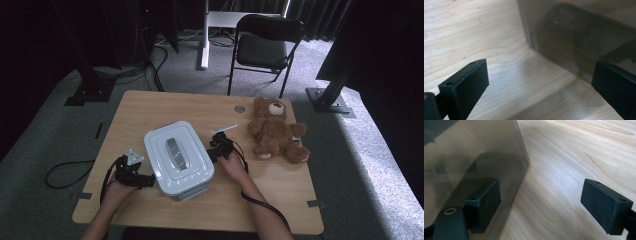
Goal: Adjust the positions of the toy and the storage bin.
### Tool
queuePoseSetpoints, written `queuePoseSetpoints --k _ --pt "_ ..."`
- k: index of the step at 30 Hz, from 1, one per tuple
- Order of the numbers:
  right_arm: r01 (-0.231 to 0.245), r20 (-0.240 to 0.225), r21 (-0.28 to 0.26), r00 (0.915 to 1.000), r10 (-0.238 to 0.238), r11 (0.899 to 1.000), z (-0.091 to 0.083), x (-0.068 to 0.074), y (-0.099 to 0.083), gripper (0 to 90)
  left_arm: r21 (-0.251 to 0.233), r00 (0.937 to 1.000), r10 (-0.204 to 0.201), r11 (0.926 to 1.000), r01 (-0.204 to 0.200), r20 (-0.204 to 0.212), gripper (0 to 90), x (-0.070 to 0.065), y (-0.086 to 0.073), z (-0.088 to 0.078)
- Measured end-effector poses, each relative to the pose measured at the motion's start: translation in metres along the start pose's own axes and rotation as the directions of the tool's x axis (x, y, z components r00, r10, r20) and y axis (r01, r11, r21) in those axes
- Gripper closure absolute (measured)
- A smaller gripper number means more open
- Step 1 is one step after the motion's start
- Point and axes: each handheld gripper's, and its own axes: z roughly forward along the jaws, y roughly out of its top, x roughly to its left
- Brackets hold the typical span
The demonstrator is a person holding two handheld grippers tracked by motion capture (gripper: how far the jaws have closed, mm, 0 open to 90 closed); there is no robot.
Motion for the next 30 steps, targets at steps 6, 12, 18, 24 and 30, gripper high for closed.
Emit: queuePoseSetpoints --k 6,12,18,24,30 --pt "0.047 0.043 0.015 0.9980 -0.047 0.999 -0.010 -0.006 0.001 15.4 0.002 0.9987 0.013 0.9999 -0.013 0.049 1.4 -0.015 0.004 0.004" --pt "0.037 0.017 0.026 0.9991 -0.038 0.999 -0.021 -0.023 -0.003 15.4 0.002 0.9949 0.039 0.9992 -0.040 0.093 1.4 -0.032 0.010 0.012" --pt "0.018 0.020 0.035 0.9996 -0.019 0.999 -0.024 -0.031 -0.004 15.4 0.001 0.9933 0.048 0.9988 -0.049 0.105 1.4 -0.038 0.013 0.016" --pt "0.005 0.032 0.033 0.9995 -0.006 0.999 -0.031 -0.037 -0.008 12.3 -0.018 0.9871 0.080 0.9968 -0.078 0.139 1.4 -0.046 0.014 0.019" --pt "0.018 0.142 -0.009 0.9897 -0.016 1.000 -0.047 -0.035 -0.002 13.5 -0.010 0.9837 0.087 0.9962 -0.087 0.158 1.4 -0.044 0.008 0.022"
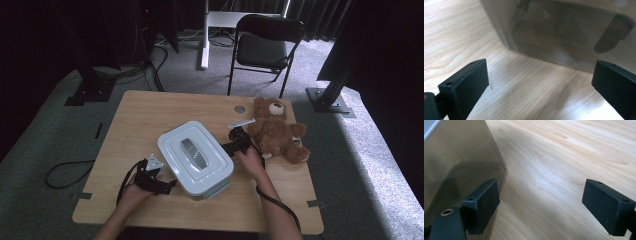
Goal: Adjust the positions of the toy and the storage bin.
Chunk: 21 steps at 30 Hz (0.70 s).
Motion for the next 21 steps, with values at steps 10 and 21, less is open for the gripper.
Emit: queuePoseSetpoints --k 10,21 --pt "-0.134 0.087 -0.083 0.9861 0.141 0.987 -0.033 -0.015 0.000 13.6 0.011 0.9997 -0.018 0.9998 0.018 -0.019 1.4 0.011 -0.010 -0.003" --pt "-0.121 0.041 -0.150 0.9909 0.128 0.981 -0.064 -0.005 -0.002 13.7 0.019 0.9989 -0.033 0.9992 0.034 -0.034 1.4 0.024 -0.024 -0.008"
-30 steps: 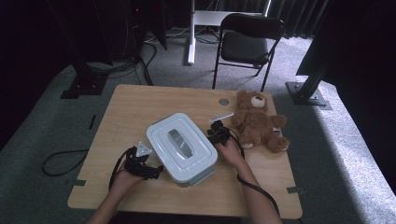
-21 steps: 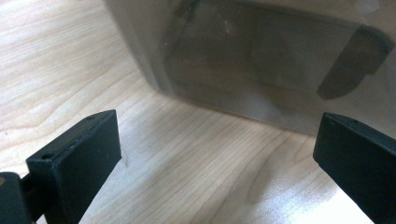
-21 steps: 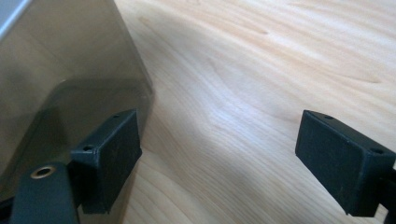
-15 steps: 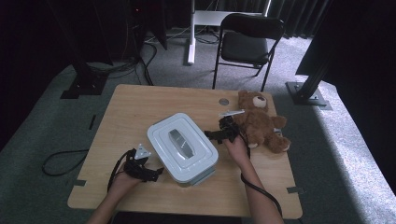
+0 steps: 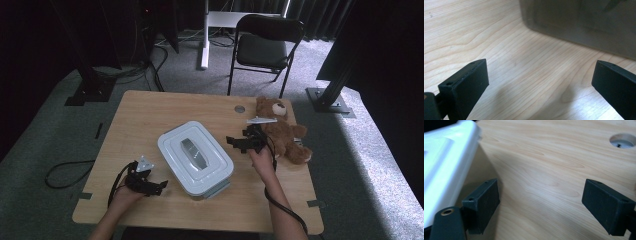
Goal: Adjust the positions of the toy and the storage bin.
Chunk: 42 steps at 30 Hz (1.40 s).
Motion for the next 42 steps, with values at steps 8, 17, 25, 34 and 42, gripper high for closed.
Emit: queuePoseSetpoints --k 8,17,25,34,42 --pt "-0.025 -0.053 -0.051 0.9984 0.022 0.998 -0.031 0.007 -0.001 15.0 0.001 0.9999 -0.012 0.9999 0.012 -0.005 1.4 0.008 -0.009 -0.004" --pt "0.018 -0.144 -0.070 0.9892 -0.028 0.997 -0.048 0.029 0.006 13.0 0.005 0.9999 -0.002 1.0000 0.002 -0.012 1.4 0.015 -0.019 -0.007" --pt "0.107 -0.184 -0.074 0.9757 -0.119 0.992 -0.051 0.062 0.011 13.1 0.006 0.9999 -0.010 0.9999 0.010 -0.012 1.4 0.021 -0.026 -0.008" --pt "0.205 -0.226 -0.031 0.9519 -0.207 0.978 -0.040 0.102 0.017 11.9 0.003 0.9999 -0.011 0.9999 0.011 -0.003 1.4 0.026 -0.031 -0.007" --pt "0.233 -0.231 -0.032 0.9444 -0.234 0.972 -0.025 0.121 0.024 12.0 0.001 0.9996 0.021 0.9998 -0.021 -0.018 1.4 0.026 -0.033 -0.006"
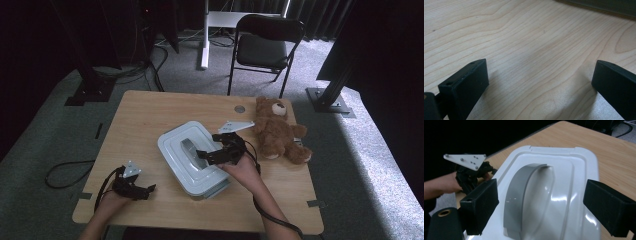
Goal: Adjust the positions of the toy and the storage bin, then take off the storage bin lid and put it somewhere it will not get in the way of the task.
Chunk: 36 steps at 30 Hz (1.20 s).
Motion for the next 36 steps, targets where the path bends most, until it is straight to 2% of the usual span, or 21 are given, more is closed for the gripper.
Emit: queuePoseSetpoints --k 4,14,17,21,26,28,32,36 --pt "0.003 0.048 0.012 0.9988 -0.003 1.000 0.012 0.001 0.004 12.0 0.001 1.0000 -0.004 1.0000 0.004 -0.004 1.4 0.000 0.000 0.000" --pt "-0.012 0.068 0.047 0.9977 0.009 0.999 0.019 0.000 0.005 12.1 0.001 1.0000 -0.006 1.0000 0.006 -0.006 1.4 -0.001 0.000 0.000" --pt "-0.017 0.067 0.069 0.9977 0.012 0.997 0.021 0.001 0.004 12.8 0.000 1.0000 -0.007 1.0000 0.007 -0.006 1.4 -0.001 0.000 0.000" --pt "-0.015 0.058 0.073 0.9982 0.010 0.997 0.021 0.003 0.003 13.7 -0.001 1.0000 -0.007 1.0000 0.007 -0.007 1.4 -0.001 -0.001 0.000" --pt "-0.006 0.030 0.084 0.9996 0.003 0.996 0.023 0.009 0.002 15.0 -0.001 0.9999 -0.007 1.0000 0.007 -0.007 1.4 -0.001 -0.001 -0.001" --pt "-0.003 0.019 0.090 0.9998 0.002 0.996 0.024 0.011 0.002 17.3 -0.001 0.9999 -0.007 1.0000 0.007 -0.007 1.4 -0.001 -0.001 -0.001" --pt "0.011 0.031 0.100 0.9994 -0.015 0.995 0.026 0.015 0.002 23.9 -0.002 0.9999 -0.008 1.0000 0.008 -0.007 1.4 -0.002 -0.001 -0.001" --pt "0.005 0.018 0.108 0.9998 -0.007 0.994 0.028 0.017 0.001 28.0 -0.001 0.9999 -0.009 1.0000 0.009 -0.007 1.4 -0.002 -0.001 -0.001"
